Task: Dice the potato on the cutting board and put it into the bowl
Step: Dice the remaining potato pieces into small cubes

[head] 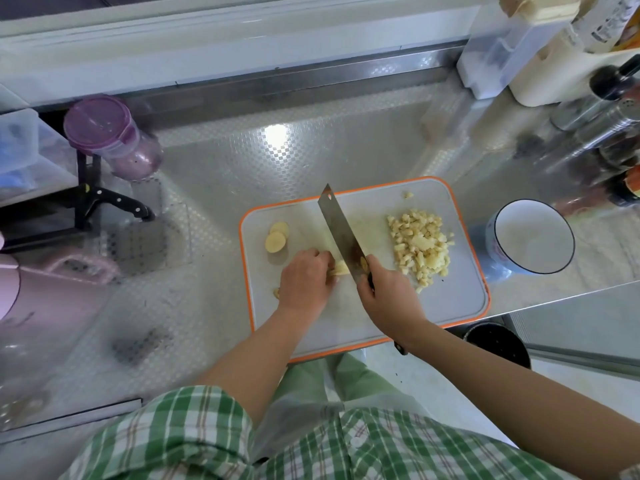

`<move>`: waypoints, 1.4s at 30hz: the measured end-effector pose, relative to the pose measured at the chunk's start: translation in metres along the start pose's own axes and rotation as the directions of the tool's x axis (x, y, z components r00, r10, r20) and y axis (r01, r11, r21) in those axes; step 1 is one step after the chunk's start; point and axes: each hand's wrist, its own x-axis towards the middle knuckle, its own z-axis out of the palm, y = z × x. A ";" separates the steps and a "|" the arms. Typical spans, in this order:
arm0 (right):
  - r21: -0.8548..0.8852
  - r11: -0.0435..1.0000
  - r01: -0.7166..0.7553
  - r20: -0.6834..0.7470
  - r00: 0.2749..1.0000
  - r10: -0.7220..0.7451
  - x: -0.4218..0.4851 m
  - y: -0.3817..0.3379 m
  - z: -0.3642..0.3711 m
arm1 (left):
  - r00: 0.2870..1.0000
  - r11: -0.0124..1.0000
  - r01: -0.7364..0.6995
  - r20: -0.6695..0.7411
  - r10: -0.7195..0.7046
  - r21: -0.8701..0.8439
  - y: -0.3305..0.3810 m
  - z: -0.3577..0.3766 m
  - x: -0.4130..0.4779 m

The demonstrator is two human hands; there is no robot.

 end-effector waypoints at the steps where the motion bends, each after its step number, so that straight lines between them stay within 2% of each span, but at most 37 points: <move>1: -0.013 1.000 0.004 0.009 1.000 -0.004 -0.002 0.000 0.000 | 1.000 1.000 -0.002 -0.004 0.002 -0.002 -0.001 0.000 0.000; 14: -0.081 0.996 -0.032 0.037 0.999 0.035 -0.002 -0.005 0.015 | 0.999 0.998 0.042 0.000 -0.042 -0.056 0.002 -0.001 0.001; 21: 0.057 0.998 -0.008 -0.017 1.000 0.009 0.001 -0.006 0.008 | 0.998 0.997 0.055 0.006 -0.055 -0.050 -0.001 -0.003 -0.002; 27: -0.005 1.000 -0.007 0.045 0.999 0.007 -0.007 -0.008 0.010 | 0.999 0.999 0.048 0.006 -0.048 -0.012 -0.004 -0.003 -0.002; 37: -0.082 0.996 -0.037 0.067 0.997 0.042 -0.006 -0.008 0.021 | 0.998 0.998 0.059 0.029 -0.058 -0.018 -0.005 -0.003 -0.001; 42: -0.006 0.999 -0.032 0.016 0.999 0.032 0.005 -0.010 0.017 | 0.997 0.997 0.071 0.020 -0.070 -0.038 -0.005 -0.004 -0.002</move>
